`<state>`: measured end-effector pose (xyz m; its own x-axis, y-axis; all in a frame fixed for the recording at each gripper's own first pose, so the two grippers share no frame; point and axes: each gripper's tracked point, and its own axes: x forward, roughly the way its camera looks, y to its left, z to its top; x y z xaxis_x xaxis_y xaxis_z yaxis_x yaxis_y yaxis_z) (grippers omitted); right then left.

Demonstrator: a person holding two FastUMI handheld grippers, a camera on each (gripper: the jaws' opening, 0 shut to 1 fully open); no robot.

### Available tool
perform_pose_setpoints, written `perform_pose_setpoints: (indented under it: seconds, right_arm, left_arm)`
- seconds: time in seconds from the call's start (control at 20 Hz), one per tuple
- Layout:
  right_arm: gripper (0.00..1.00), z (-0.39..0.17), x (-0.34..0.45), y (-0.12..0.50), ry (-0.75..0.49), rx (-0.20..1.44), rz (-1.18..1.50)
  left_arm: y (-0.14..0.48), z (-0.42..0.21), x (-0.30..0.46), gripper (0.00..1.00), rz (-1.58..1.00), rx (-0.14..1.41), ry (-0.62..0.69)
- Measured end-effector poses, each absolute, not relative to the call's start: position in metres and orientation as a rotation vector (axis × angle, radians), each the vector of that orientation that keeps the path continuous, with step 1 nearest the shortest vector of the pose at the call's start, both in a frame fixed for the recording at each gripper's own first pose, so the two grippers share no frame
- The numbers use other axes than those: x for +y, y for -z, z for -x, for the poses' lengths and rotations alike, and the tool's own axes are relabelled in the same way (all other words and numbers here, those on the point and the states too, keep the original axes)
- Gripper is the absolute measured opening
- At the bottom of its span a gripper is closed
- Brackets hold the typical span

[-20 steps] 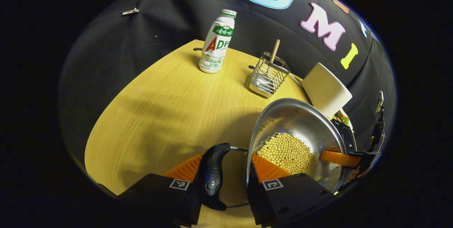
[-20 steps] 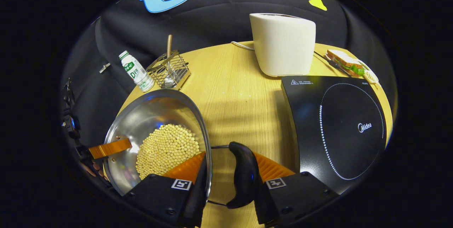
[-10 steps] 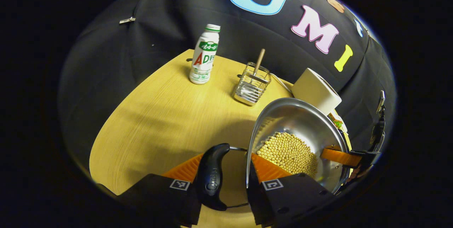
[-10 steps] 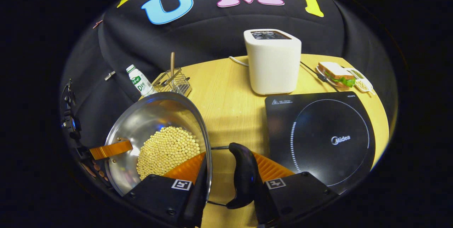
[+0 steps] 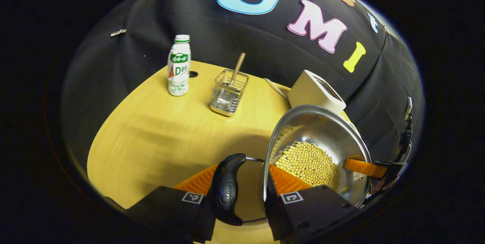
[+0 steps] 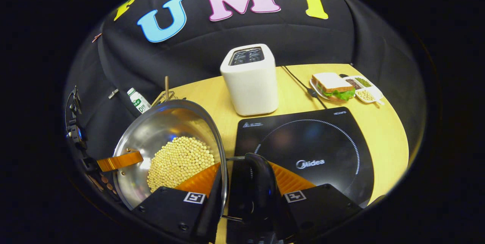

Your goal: First push the handle of the pot to place it horizontally, then grasp the pot with both hands and set it on the induction cooktop.

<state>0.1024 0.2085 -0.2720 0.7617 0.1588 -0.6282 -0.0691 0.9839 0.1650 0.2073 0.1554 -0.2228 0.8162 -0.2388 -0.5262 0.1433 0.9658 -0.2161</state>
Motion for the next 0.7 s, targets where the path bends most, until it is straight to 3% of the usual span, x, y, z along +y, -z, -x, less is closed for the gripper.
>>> perform_pose_setpoints:
  seconds: [0.1,0.15,0.7]
  right_arm:
    - [0.56,-0.106,0.189,0.267,-0.114,0.688,-0.142]
    - [0.60,-0.108,0.179,0.265,-0.110,0.684,-0.144]
    - [0.60,-0.128,0.083,0.257,-0.085,0.681,-0.160]
  left_arm:
    - [0.220,-0.211,0.135,0.59,0.163,0.581,0.216]
    - [0.220,-0.213,0.125,0.59,0.161,0.581,0.222]
    - [0.228,-0.226,0.026,0.59,0.155,0.582,0.245]
